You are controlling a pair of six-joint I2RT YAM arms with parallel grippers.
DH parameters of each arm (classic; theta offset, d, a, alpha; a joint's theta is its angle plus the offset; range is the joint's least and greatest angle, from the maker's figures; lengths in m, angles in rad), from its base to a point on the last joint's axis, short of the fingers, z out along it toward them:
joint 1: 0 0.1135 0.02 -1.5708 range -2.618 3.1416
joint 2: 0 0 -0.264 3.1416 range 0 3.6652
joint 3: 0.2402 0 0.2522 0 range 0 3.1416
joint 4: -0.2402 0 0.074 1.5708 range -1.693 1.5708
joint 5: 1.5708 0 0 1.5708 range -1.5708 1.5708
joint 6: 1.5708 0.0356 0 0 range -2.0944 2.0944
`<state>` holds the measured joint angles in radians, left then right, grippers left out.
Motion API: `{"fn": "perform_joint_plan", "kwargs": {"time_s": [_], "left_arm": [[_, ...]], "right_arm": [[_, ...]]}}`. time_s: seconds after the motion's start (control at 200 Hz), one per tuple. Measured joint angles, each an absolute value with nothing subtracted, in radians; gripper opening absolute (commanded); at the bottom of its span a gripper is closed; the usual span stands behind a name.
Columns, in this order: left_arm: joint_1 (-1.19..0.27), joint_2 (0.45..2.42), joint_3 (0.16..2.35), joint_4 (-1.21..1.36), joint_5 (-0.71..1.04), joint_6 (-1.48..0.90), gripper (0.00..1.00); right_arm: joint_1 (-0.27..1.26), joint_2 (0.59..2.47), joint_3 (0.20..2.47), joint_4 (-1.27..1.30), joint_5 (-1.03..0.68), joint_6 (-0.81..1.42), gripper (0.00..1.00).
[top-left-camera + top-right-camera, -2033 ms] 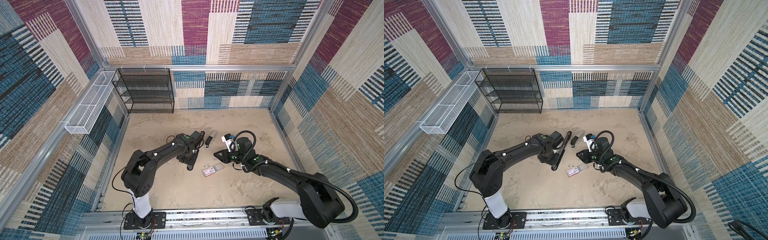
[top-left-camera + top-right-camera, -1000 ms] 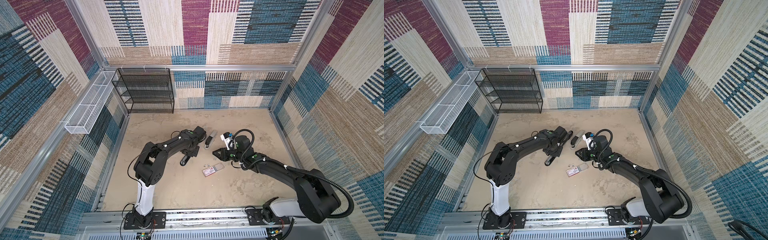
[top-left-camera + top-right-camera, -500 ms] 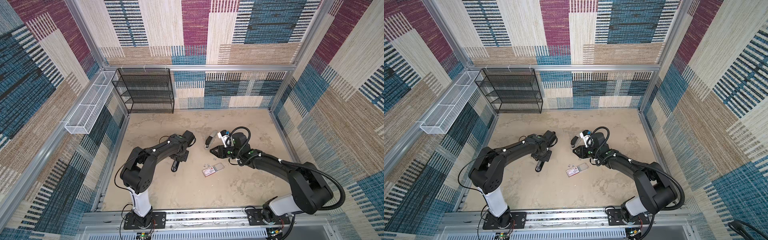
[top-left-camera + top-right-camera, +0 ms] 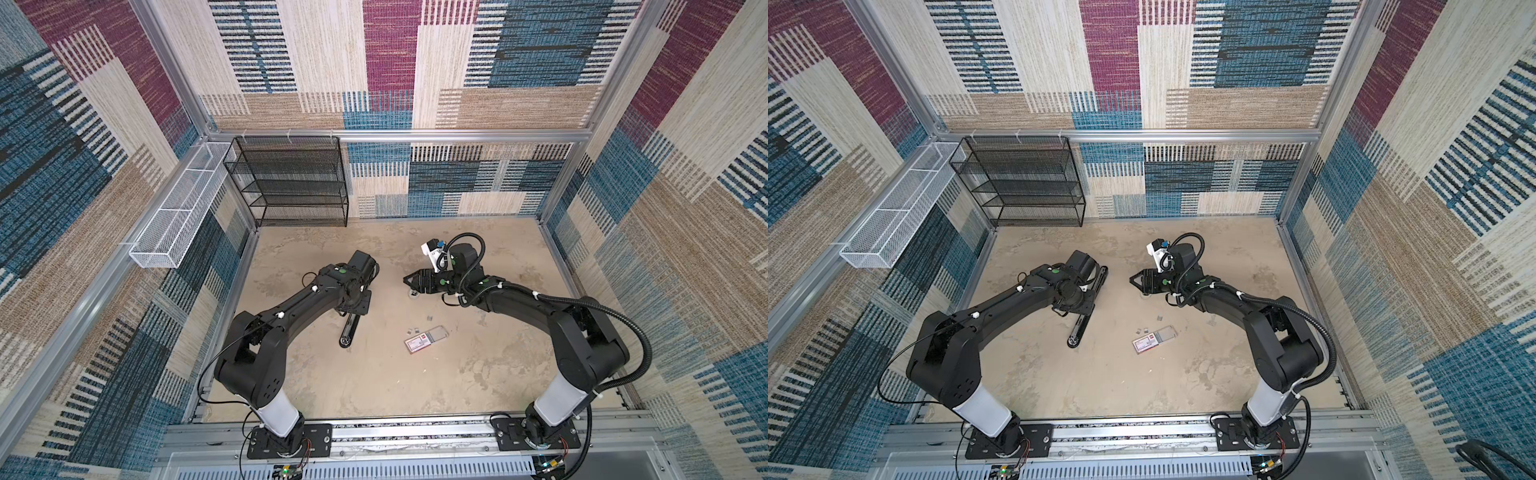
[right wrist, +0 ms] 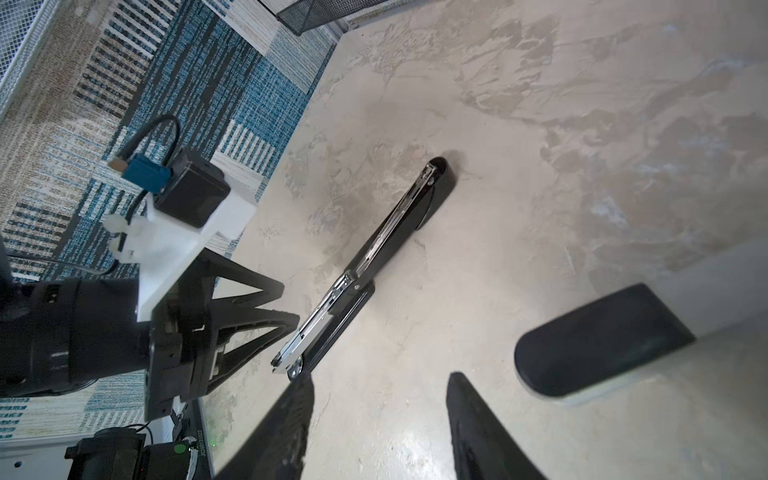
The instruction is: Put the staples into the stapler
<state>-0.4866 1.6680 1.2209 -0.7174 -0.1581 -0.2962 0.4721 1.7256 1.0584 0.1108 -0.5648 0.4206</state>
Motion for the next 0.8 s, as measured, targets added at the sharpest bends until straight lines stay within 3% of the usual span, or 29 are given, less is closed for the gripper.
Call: {"fn": "perform_joint_plan", "kwargs": {"time_s": [0.486, 0.801], "left_arm": [[-0.447, 1.891, 1.299, -0.423, -0.133, -0.263, 0.48], [-0.447, 1.972, 1.319, -0.423, -0.147, -0.245, 0.27]], "right_arm": [[0.472, 2.009, 1.338, 0.106, -0.569, 0.484, 0.55], [0.469, 2.123, 1.46, 0.098, -0.577, 0.522, 0.55]]}}
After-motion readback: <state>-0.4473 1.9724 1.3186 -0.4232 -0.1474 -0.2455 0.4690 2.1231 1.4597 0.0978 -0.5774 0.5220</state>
